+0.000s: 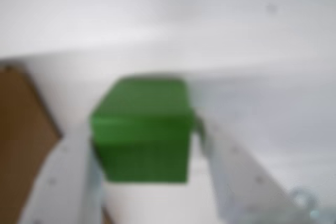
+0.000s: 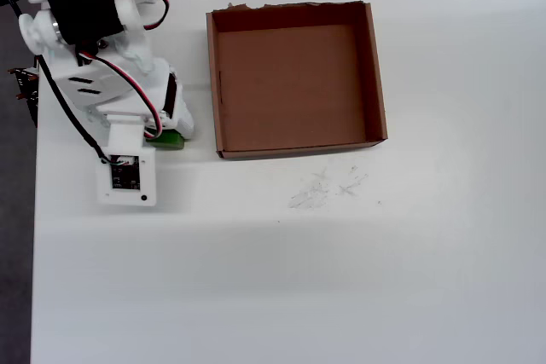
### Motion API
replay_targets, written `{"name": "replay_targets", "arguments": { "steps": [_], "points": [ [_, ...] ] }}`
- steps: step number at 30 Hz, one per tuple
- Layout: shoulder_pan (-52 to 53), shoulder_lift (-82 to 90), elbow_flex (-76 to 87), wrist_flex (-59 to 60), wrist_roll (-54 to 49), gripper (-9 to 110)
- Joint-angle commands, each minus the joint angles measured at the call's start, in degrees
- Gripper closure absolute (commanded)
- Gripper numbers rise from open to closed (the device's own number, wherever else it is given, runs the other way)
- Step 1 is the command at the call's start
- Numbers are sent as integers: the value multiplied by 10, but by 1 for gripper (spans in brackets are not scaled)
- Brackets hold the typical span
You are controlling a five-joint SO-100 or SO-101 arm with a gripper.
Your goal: Grasp a green cube and put it in a box.
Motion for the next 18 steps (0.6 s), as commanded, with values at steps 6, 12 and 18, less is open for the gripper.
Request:
{"name": "replay_targets", "arguments": {
  "steps": [6,12,18],
  "points": [
    [-7,-13,-20,-10,-3,84],
    [-7,-14,-20,-3,-3,84],
    [-6,-12,-53,34,-3,85]
  ]
}}
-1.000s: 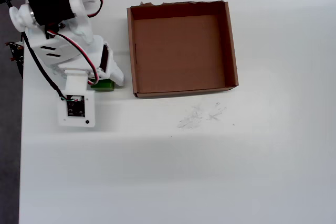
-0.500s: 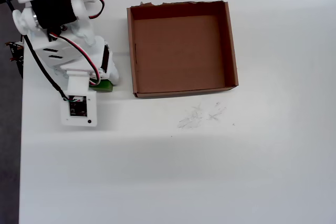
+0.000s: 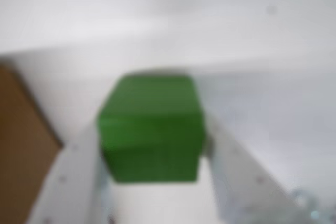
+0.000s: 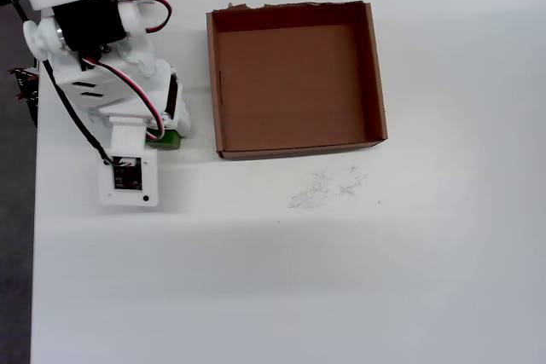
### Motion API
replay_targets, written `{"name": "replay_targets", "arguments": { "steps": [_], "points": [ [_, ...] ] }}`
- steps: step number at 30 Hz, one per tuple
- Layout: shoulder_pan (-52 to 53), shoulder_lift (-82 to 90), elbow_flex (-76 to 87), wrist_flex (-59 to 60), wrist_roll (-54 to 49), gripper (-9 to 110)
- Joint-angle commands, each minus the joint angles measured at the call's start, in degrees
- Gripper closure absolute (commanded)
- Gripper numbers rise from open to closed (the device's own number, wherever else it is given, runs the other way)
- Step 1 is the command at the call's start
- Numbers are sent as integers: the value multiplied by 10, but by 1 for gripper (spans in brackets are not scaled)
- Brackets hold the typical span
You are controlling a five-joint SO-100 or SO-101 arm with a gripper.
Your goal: Grasp a green cube and put it in a box.
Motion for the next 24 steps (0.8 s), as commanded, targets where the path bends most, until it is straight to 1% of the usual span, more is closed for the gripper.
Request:
{"name": "replay_targets", "arguments": {
  "steps": [1,15,24],
  "points": [
    [-3,5,-38,19,-3,85],
    [-9,47,-79,75,-3,86],
    [-16,88,-123,131,-1,86]
  ]
}}
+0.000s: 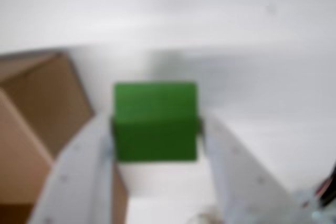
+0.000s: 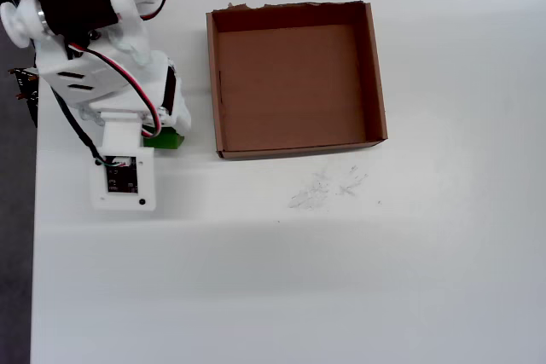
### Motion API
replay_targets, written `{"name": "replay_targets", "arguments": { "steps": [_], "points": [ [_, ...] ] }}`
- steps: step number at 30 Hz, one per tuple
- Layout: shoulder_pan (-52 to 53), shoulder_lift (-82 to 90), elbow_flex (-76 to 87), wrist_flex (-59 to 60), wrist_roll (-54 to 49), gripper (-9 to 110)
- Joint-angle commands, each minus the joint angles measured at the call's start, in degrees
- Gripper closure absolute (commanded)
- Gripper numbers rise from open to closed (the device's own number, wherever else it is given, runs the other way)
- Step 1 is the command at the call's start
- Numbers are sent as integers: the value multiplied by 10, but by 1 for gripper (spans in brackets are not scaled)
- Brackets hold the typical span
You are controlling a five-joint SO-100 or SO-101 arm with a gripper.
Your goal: Grasp a green cube and put it in a box.
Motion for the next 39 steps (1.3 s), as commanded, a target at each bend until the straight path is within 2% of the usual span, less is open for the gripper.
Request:
{"name": "replay_targets", "arguments": {
  "steps": [1,11,15,19,24,29,39],
  "points": [
    [-12,40,-48,25,3,86],
    [-83,36,-216,176,74,86],
    [-135,21,-258,174,160,87],
    [-181,-9,-294,192,190,86],
    [-232,-37,-294,178,207,86],
    [-272,-58,-240,105,224,86],
    [-300,-115,-137,-6,228,85]
  ]
}}
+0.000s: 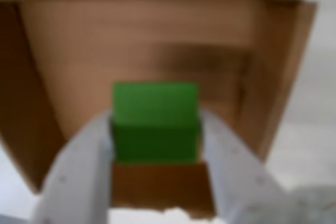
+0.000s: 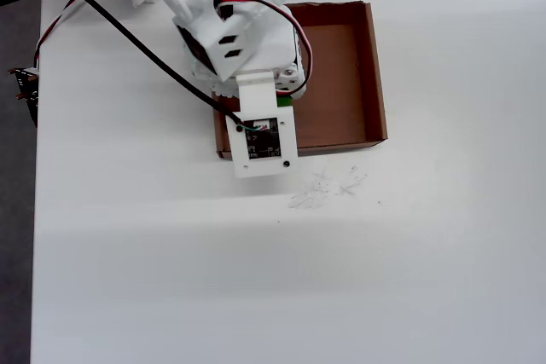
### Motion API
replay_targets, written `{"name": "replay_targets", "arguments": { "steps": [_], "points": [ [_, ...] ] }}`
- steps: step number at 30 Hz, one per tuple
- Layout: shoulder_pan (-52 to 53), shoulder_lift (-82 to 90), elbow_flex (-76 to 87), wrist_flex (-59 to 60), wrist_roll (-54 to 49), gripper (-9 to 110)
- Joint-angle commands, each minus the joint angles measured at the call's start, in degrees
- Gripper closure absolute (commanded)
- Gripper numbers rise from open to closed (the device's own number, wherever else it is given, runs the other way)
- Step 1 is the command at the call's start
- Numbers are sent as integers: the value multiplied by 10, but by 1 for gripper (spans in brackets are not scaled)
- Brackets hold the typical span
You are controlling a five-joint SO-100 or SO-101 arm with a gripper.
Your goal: Grasp a green cube and put it in a box.
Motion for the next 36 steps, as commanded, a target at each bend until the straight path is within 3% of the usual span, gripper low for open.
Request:
{"name": "replay_targets", "arguments": {
  "steps": [1,13,23,27,31,36],
  "points": [
    [-8,1,14,-40,4,85],
    [-7,8,38,-35,1,74],
    [105,114,-67,152,-17,70],
    [176,186,-22,149,-54,72],
    [250,244,45,198,-167,72],
    [284,328,158,183,-186,77]
  ]
}}
